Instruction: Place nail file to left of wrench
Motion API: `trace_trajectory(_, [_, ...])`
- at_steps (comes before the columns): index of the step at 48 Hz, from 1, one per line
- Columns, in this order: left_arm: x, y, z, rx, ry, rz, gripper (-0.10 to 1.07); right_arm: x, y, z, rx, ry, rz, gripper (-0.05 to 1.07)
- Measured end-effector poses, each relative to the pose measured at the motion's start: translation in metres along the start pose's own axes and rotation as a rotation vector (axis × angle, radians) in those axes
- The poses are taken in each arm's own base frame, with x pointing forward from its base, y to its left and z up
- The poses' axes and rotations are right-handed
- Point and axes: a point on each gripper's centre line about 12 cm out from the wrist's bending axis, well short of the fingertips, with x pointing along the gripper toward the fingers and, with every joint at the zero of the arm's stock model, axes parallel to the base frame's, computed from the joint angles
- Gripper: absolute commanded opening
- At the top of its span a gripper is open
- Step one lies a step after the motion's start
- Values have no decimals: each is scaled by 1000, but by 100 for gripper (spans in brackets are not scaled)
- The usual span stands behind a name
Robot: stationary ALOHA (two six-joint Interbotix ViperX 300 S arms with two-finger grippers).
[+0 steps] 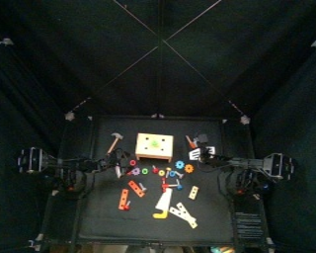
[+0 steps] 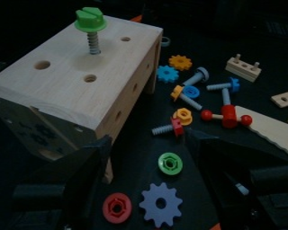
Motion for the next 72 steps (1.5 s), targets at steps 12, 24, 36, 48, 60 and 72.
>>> trace_trajectory(12, [0,2,0,1,0,5,98,7,6,-10,3,43,-8,56])
trace_trajectory(24, [0,2,0,1,0,7,98,11,9,-11,3,51,-9,79])
trace_trajectory(36, [-1,2,-1,1,1,7,98,10,10,-9,6,49,-4,91])
trace_trajectory(48, [-1,2,-1,2,3,7,98,10,10,-10,6,50,-3,91])
trace_trajectory(60, [-3,4,1,-1,-8,11,98,7,11,-9,-4,45,6,91])
trace_trajectory(72, [-7,4,-1,-1,-10,13,98,1,12,-5,2,30,21,91])
